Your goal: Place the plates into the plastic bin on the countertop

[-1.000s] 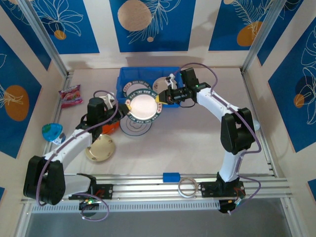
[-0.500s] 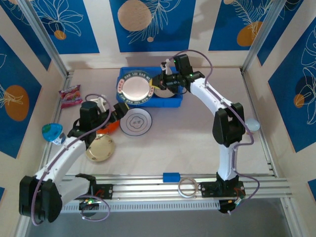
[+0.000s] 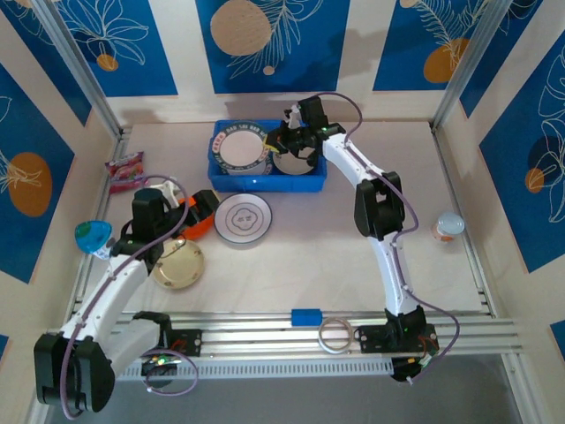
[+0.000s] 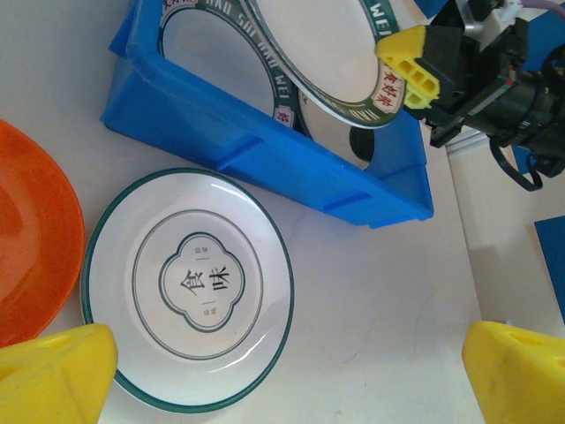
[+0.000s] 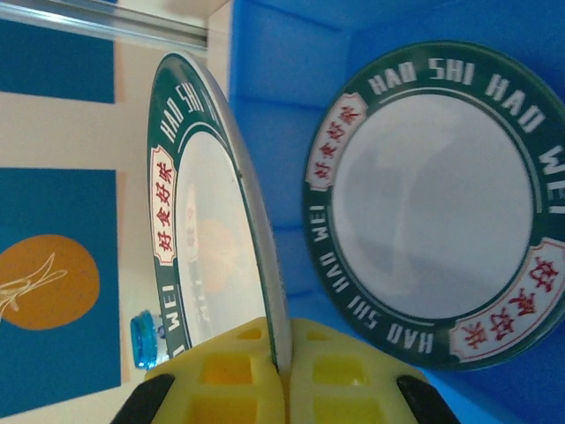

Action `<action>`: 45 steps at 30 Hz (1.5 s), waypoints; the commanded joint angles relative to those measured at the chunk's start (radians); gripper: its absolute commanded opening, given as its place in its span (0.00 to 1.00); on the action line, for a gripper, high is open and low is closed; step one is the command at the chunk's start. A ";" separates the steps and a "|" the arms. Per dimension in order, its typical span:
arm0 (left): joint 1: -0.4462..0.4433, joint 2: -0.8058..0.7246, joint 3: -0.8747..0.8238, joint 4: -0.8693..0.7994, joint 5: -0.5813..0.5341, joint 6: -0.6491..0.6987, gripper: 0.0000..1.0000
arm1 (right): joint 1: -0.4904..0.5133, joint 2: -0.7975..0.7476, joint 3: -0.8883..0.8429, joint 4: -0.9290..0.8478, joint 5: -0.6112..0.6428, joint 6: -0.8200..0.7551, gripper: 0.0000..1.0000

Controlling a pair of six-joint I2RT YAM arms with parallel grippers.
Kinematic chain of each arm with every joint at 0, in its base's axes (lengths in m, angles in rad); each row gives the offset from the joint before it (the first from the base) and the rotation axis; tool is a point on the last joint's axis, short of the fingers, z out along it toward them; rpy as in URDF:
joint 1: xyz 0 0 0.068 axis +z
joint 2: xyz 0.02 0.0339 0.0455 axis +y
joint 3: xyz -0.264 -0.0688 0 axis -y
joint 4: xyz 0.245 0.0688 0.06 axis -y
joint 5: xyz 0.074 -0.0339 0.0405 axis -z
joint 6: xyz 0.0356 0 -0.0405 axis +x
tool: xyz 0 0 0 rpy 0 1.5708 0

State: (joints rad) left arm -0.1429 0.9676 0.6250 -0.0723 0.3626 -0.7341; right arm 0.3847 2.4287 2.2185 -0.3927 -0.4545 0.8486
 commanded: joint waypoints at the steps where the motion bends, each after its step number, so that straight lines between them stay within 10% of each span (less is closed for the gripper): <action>1: 0.013 -0.016 -0.008 -0.003 0.021 0.003 1.00 | -0.004 0.021 0.084 -0.006 0.003 0.019 0.00; 45: 0.014 0.043 -0.023 0.049 0.030 -0.019 1.00 | 0.025 0.263 0.384 -0.266 0.109 -0.079 0.13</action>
State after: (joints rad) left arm -0.1410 1.0088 0.6098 -0.0498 0.3740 -0.7506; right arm 0.4057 2.6858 2.5523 -0.6392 -0.3344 0.7887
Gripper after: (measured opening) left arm 0.998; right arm 0.132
